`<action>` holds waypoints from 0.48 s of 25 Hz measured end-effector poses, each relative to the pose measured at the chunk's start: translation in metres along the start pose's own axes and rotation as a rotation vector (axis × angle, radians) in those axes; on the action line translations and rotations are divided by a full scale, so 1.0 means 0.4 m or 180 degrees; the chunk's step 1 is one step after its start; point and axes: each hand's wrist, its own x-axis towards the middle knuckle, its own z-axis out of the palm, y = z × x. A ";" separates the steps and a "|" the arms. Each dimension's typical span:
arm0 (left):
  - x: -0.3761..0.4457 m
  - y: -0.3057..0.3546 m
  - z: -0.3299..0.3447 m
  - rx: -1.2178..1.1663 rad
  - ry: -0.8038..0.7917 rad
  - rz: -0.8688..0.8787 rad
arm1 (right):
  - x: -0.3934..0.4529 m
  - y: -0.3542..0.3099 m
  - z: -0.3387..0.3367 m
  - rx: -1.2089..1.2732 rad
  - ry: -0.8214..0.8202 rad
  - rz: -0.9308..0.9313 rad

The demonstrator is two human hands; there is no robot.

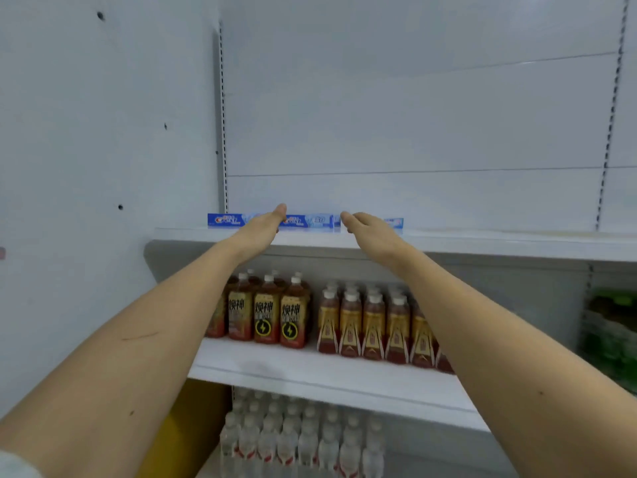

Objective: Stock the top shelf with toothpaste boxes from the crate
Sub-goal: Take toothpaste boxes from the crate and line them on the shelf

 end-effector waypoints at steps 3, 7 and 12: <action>-0.108 -0.015 0.056 -0.0695 -0.0009 -0.0100 | -0.120 0.015 0.027 0.0311 -0.0013 0.0131; -0.253 -0.050 0.122 -0.1335 0.0059 -0.0297 | -0.257 0.054 0.074 0.0705 0.0011 0.0512; -0.393 -0.110 0.220 -0.1448 -0.0201 -0.0567 | -0.414 0.144 0.156 0.1046 -0.0133 0.0996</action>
